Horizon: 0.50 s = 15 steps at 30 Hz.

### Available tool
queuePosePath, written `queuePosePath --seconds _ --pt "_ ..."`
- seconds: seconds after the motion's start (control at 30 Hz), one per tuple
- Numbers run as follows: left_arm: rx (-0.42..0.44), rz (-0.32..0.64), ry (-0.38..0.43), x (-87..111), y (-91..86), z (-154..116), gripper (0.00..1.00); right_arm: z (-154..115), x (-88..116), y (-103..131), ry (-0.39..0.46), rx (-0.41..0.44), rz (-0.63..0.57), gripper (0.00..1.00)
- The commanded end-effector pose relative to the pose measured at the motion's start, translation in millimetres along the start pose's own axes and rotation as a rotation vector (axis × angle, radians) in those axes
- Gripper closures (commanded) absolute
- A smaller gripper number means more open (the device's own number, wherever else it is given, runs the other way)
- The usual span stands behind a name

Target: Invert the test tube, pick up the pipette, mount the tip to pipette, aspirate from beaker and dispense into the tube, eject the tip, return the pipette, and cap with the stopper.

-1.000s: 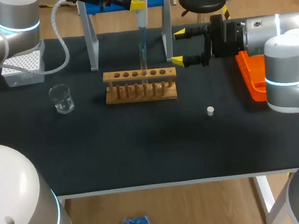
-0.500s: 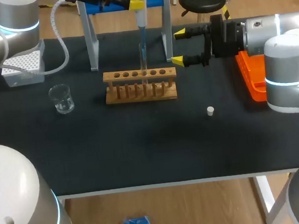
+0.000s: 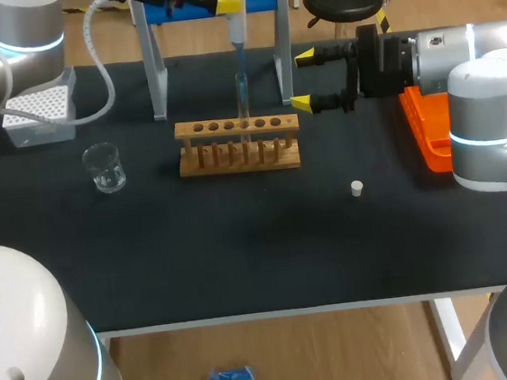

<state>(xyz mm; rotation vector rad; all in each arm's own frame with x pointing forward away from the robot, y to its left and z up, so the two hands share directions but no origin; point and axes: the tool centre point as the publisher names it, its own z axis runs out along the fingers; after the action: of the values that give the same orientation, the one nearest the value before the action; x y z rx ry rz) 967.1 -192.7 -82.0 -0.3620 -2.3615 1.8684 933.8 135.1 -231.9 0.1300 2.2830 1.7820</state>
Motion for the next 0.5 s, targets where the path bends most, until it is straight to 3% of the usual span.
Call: queuePosePath --seconds 0.03,0.5 --pt "-0.001 0.0 0.011 -3.5 -0.4 -1.4 1.0 0.4 0.5 -0.1 -0.002 0.0 -0.001 0.0" --pt "0.003 -0.005 0.012 -1.4 -0.1 3.1 1.0 0.4 0.5 -0.1 -0.002 0.0 -0.001 0.0"
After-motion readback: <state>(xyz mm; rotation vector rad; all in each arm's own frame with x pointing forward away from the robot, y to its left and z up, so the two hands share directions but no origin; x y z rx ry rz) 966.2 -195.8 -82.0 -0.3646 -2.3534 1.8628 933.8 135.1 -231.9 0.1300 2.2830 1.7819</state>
